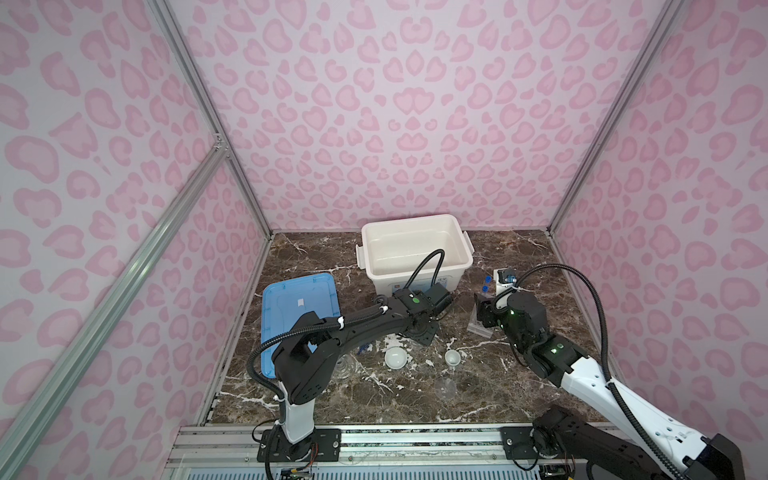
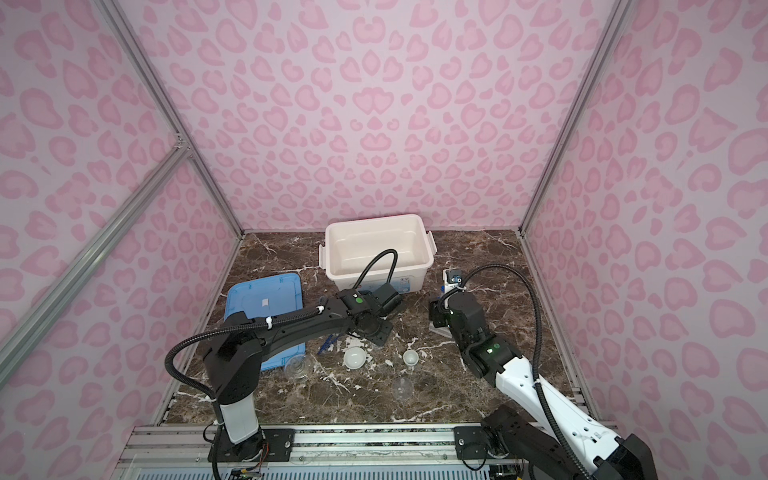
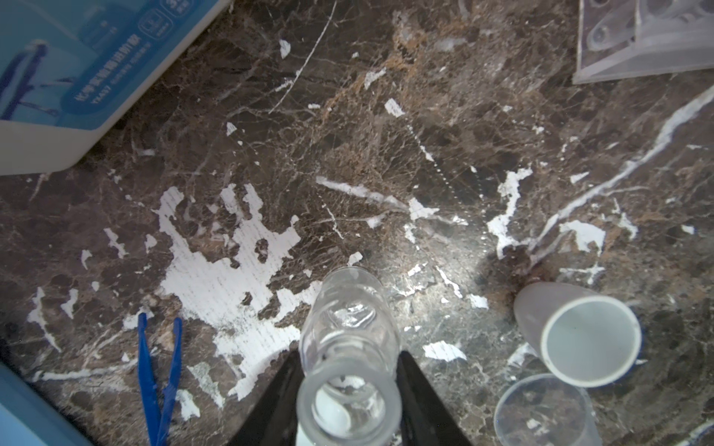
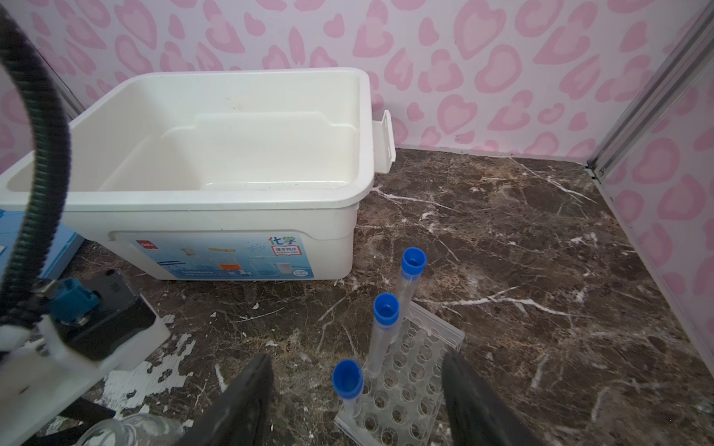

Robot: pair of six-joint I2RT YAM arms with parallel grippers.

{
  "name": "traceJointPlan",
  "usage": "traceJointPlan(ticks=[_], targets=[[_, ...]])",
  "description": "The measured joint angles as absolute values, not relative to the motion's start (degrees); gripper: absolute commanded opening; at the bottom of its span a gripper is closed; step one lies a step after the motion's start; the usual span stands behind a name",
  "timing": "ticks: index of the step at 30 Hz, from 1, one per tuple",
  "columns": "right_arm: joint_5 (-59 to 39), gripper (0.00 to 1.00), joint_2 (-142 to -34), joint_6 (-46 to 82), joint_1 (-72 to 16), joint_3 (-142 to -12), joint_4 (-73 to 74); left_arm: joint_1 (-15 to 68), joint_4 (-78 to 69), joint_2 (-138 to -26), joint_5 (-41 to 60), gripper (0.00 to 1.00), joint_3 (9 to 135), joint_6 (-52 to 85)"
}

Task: Organize the chemistry lab equipment
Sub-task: 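Carry the held glass bottle with the left gripper toward the white bin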

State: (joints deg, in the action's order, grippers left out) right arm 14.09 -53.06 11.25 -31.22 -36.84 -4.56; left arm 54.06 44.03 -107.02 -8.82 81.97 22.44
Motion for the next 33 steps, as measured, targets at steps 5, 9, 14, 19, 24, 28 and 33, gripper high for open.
traceJointPlan(ticks=[5,9,14,19,24,28,33], targets=[[14.09,0.71,-53.04,11.25,-31.11,-36.84,-4.58,54.06,44.05,-107.13,-8.84,0.45,82.0,22.44],[14.04,0.71,-53.01,11.22,-30.83,-36.8,-4.58,54.04,44.05,-107.35,-8.82,0.49,81.97,22.41],[14.0,0.71,-52.71,11.22,-30.63,-36.75,-4.58,54.0,44.1,-107.57,-8.84,0.49,82.0,22.44],[13.91,0.71,-52.58,11.22,-30.63,-36.36,-4.58,54.0,44.14,-107.57,-8.84,0.46,82.0,22.44],[13.91,0.71,-52.4,11.22,-30.41,-36.21,-4.67,54.0,44.34,-107.87,-8.84,0.41,82.21,22.44],[13.89,0.71,-52.14,11.22,-30.24,-36.12,-4.67,54.0,44.82,-107.9,-8.86,0.39,82.41,22.41],[13.89,0.71,-51.92,11.22,-30.0,-36.12,-4.73,54.0,44.99,-107.9,-8.93,0.37,82.5,22.41]])
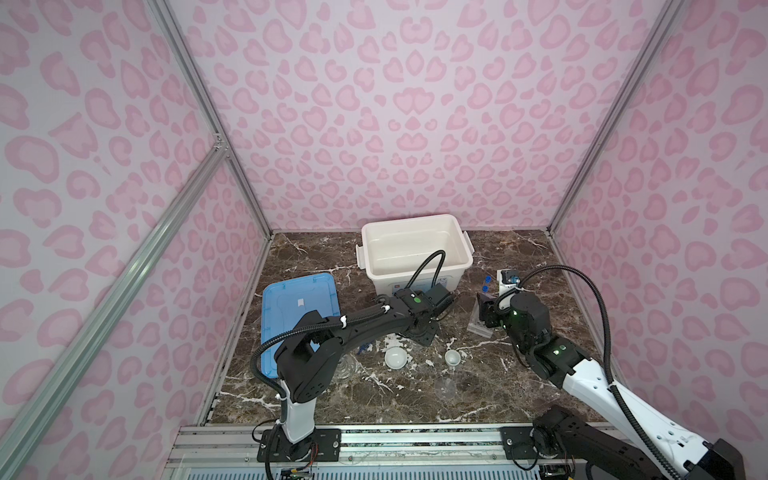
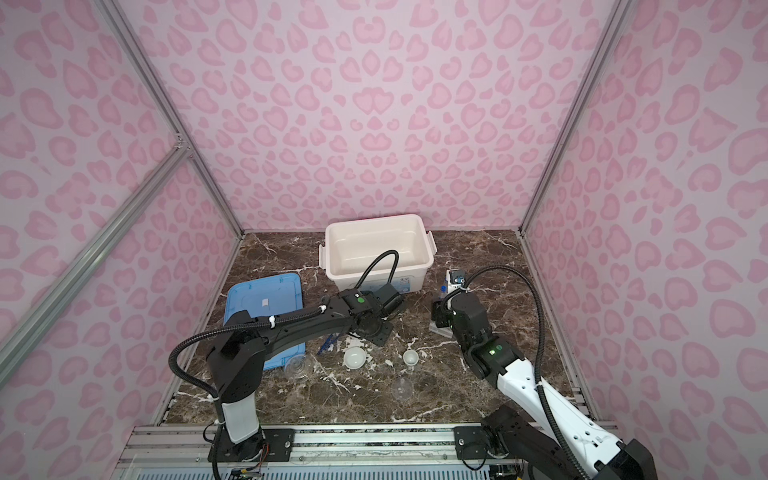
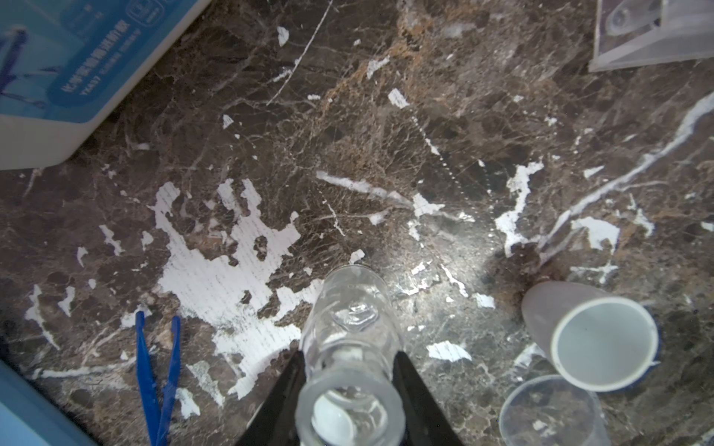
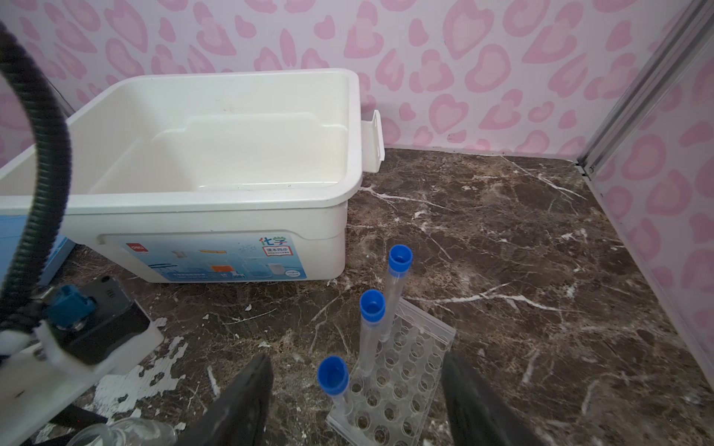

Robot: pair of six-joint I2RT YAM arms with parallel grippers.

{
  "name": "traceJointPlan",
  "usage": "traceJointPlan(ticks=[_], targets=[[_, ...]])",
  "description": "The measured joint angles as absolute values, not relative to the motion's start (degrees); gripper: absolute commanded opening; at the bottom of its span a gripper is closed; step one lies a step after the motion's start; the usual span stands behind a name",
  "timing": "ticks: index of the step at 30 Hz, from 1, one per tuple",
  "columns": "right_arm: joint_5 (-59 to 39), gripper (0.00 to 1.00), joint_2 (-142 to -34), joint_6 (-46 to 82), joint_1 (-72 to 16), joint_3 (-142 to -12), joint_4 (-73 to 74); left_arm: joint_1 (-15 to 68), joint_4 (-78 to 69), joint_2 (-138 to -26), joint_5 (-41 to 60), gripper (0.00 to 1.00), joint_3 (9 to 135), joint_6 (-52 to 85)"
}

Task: Organize the chemistry lab equipment
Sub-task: 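Carry the held glass bottle with the left gripper toward the white bin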

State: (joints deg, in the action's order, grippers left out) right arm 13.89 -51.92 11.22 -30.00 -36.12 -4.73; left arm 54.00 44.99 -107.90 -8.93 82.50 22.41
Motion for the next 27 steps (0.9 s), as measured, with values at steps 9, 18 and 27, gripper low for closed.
traceJointPlan(ticks=[9,18,27], targets=[[13.8,0.71,-51.94,11.22,-29.87,-36.12,-4.93,53.95,45.32,-107.87,-9.23,0.32,82.83,21.93],[13.43,0.71,-52.07,11.22,-29.85,-36.12,-5.5,53.95,46.0,-107.2,-10.13,0.32,84.01,21.34],[13.23,0.71,-52.6,11.2,-29.74,-36.34,-5.52,53.95,46.78,-104.79,-11.44,0.32,85.38,20.95]])
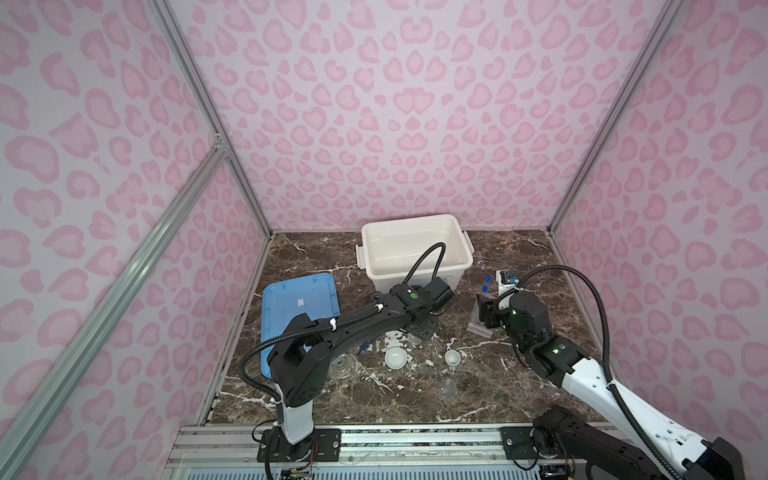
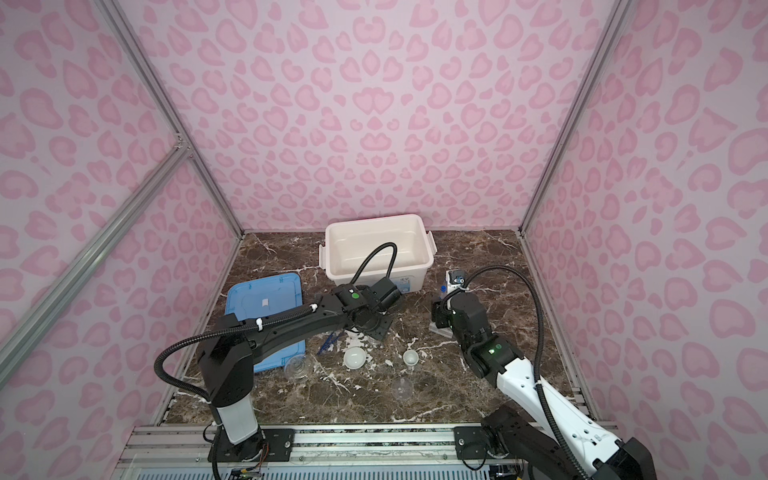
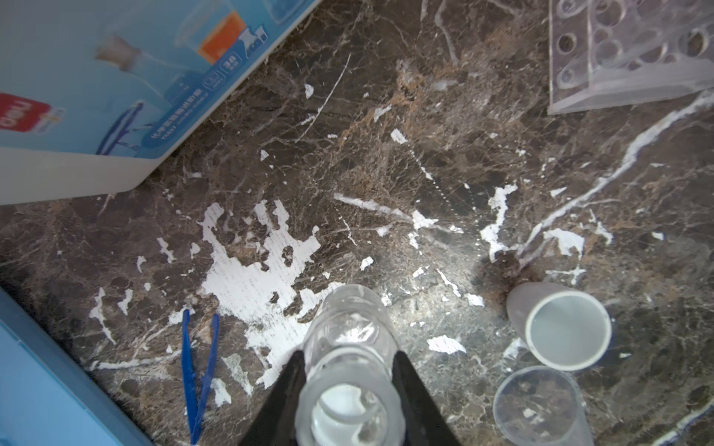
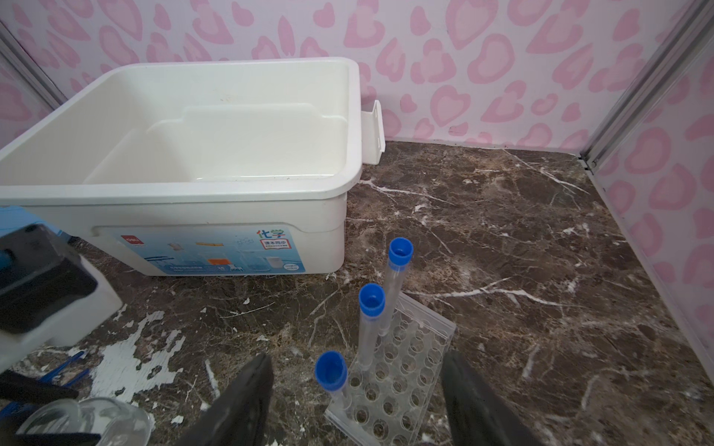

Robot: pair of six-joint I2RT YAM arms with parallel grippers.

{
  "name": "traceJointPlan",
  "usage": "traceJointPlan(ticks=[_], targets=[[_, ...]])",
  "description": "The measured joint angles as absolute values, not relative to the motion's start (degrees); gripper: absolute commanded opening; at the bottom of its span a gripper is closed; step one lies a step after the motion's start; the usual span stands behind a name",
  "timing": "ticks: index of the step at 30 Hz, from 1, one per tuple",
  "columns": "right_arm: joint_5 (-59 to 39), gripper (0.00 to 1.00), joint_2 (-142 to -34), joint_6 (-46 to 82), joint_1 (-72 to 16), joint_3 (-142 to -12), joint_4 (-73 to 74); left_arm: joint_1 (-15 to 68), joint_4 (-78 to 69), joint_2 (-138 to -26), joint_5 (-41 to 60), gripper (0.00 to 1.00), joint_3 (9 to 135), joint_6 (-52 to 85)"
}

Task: Organize the chemistry lab equipment
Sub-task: 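Raise the bottle over the bin with the left gripper while the right gripper approaches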

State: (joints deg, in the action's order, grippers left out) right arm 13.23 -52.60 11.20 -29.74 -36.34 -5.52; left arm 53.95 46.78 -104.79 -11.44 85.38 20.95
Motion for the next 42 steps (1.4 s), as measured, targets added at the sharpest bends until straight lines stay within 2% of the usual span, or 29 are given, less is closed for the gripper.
traceJointPlan(ticks=[10,24,42], targets=[[12.6,0.71,-53.89,11.16,-29.65,-38.22,-5.43,53.28,49.52,-101.47,-12.88,0.33,91.07,19.27],[10.48,0.71,-57.56,10.81,-29.61,-43.07,-4.82,47.27,54.37,-98.56,-13.52,0.33,100.22,14.74],[6.44,0.7,-64.79,10.26,-29.61,-48.56,-2.33,37.08,55.48,-103.24,-11.42,0.32,112.18,9.8]])
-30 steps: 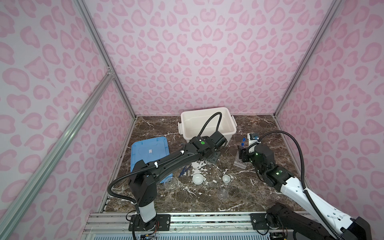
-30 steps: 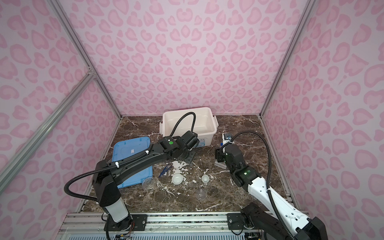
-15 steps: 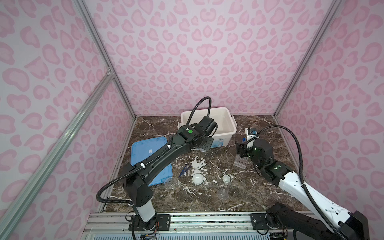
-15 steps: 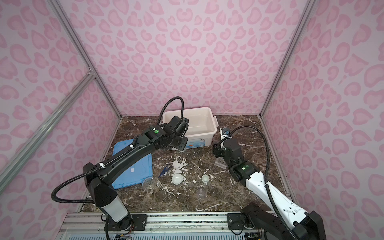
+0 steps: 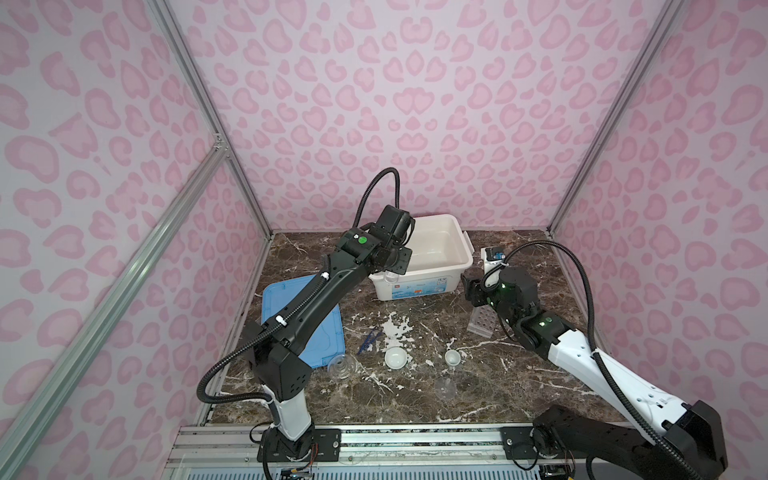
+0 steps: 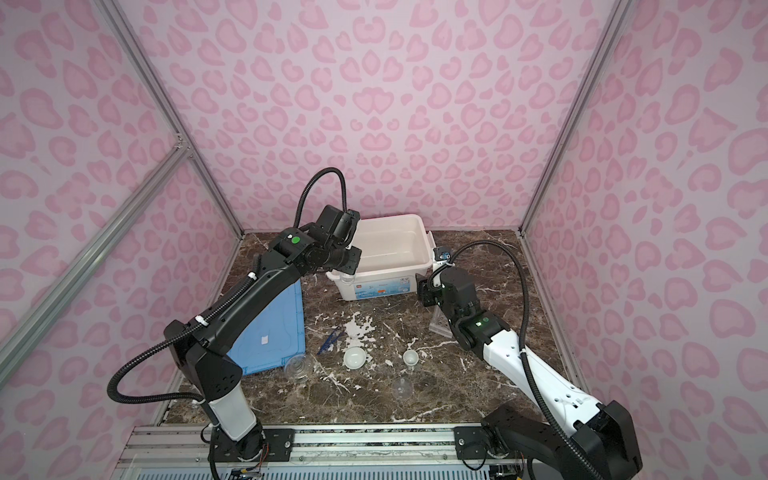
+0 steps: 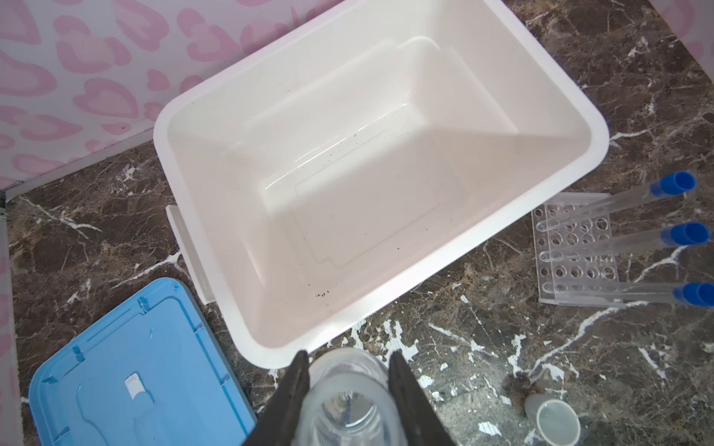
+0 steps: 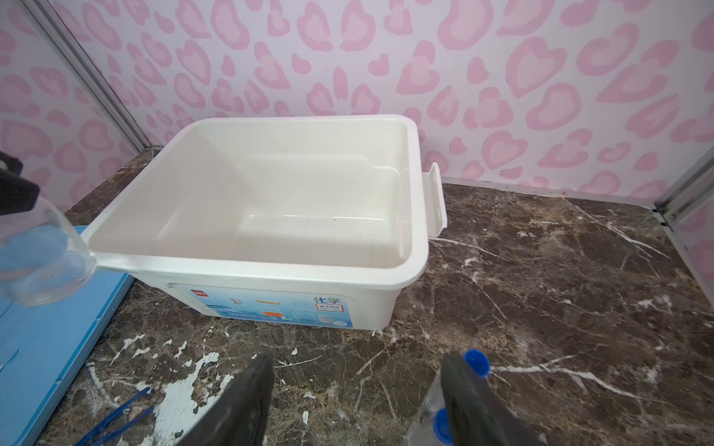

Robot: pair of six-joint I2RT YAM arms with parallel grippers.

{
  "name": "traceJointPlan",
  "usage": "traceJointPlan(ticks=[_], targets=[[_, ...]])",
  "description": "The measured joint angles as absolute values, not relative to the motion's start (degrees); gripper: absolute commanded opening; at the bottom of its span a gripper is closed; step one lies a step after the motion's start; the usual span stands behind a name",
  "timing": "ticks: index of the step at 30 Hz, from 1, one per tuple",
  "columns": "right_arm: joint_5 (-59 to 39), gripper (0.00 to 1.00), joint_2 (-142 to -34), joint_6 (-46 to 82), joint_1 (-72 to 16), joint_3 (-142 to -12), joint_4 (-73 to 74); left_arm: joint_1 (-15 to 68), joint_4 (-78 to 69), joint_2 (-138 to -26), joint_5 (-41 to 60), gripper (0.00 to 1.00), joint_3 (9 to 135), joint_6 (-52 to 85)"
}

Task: Organize the chemistry lab equipment
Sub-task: 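Raise the bottle over the bin with the left gripper while the right gripper approaches, then lower the held bottle into the white bin with the left gripper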

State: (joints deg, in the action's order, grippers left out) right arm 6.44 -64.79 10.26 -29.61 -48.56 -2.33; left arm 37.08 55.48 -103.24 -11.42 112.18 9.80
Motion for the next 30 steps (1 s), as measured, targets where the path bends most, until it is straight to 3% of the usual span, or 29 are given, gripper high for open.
traceJointPlan(ticks=[19,30], targets=[[6.02,0.7,-71.64,9.91,-29.56,-52.53,0.05,31.48,46.54,-114.24,-9.41,0.3,117.99,5.54],[5.98,0.7,-74.52,10.13,-29.54,-53.49,0.4,30.13,34.22,-115.26,-7.68,0.3,108.12,7.2]])
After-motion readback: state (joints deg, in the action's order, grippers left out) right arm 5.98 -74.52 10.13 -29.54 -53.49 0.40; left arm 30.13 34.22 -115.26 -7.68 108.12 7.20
